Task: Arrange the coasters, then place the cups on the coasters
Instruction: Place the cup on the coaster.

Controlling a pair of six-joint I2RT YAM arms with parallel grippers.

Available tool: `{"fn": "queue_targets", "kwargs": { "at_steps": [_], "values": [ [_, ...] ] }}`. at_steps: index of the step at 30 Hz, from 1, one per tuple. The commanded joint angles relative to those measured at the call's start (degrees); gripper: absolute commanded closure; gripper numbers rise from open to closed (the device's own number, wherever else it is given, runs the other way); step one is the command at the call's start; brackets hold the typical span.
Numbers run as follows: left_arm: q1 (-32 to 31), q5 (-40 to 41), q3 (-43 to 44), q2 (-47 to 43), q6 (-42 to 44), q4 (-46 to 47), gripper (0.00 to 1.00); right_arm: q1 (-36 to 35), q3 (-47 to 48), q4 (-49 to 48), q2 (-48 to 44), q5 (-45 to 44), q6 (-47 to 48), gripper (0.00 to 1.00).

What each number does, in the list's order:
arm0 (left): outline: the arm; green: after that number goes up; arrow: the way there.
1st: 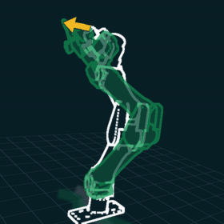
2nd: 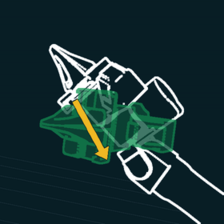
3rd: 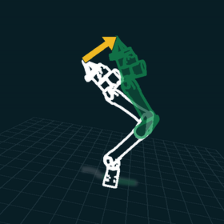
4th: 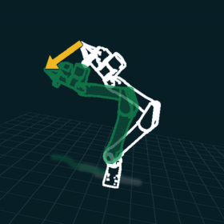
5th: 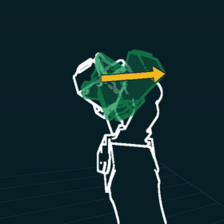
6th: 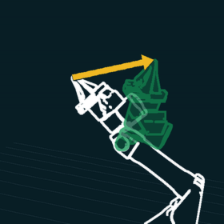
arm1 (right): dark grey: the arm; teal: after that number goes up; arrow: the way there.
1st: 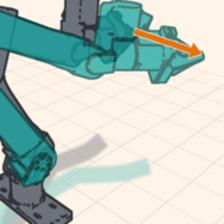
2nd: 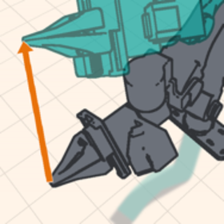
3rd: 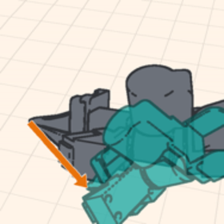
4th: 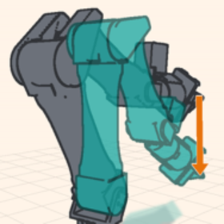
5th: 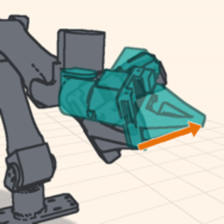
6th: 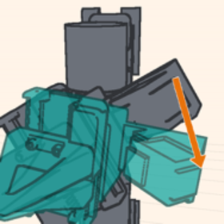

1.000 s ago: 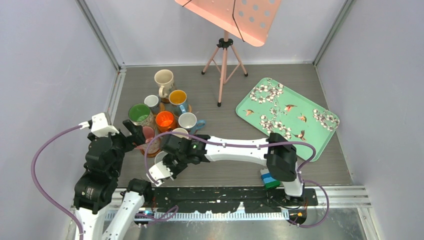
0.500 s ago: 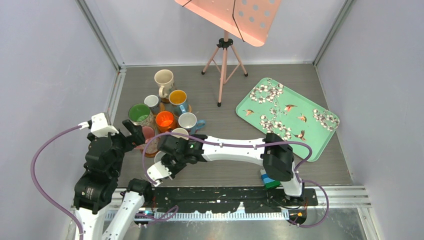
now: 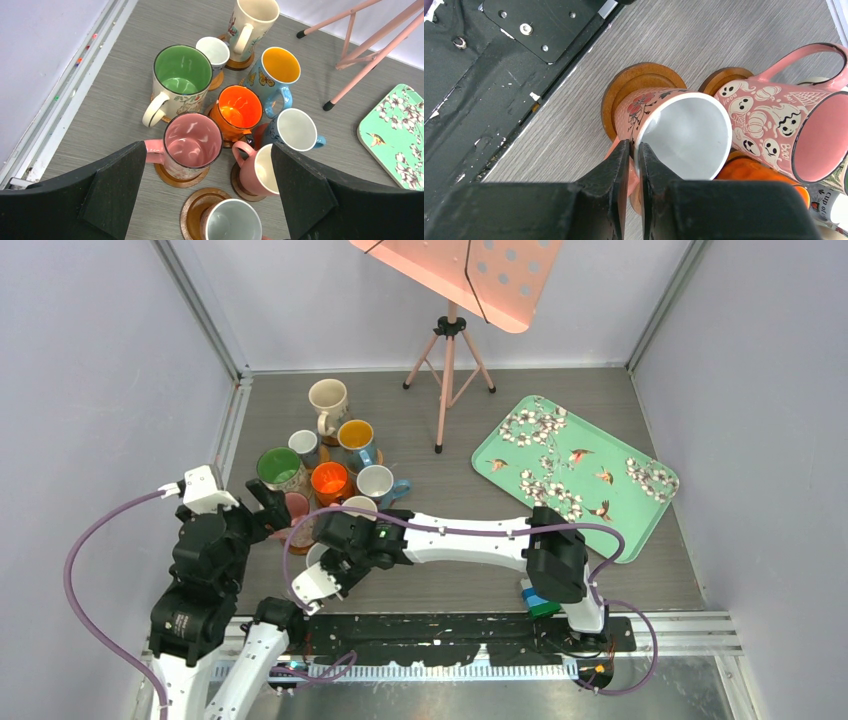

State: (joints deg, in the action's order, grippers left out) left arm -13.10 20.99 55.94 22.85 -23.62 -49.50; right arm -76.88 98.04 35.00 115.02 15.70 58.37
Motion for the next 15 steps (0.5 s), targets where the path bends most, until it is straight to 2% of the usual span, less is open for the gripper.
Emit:
{"fn": "queue_targets", "kwargs": {
  "at_steps": [1, 15],
  "values": [
    [0.1, 0.4, -0.6, -0.5, 0.1, 3.4, 0.01, -0.8, 2.7, -2.3, -0.1, 0.0, 1.0, 0.83],
    [0.1, 0.4, -0.8, -0.6, 0.2, 3.6, 0.01, -1.1, 2.6, -4.3, 0.5, -2.4, 1.3, 0.83]
  ]
}}
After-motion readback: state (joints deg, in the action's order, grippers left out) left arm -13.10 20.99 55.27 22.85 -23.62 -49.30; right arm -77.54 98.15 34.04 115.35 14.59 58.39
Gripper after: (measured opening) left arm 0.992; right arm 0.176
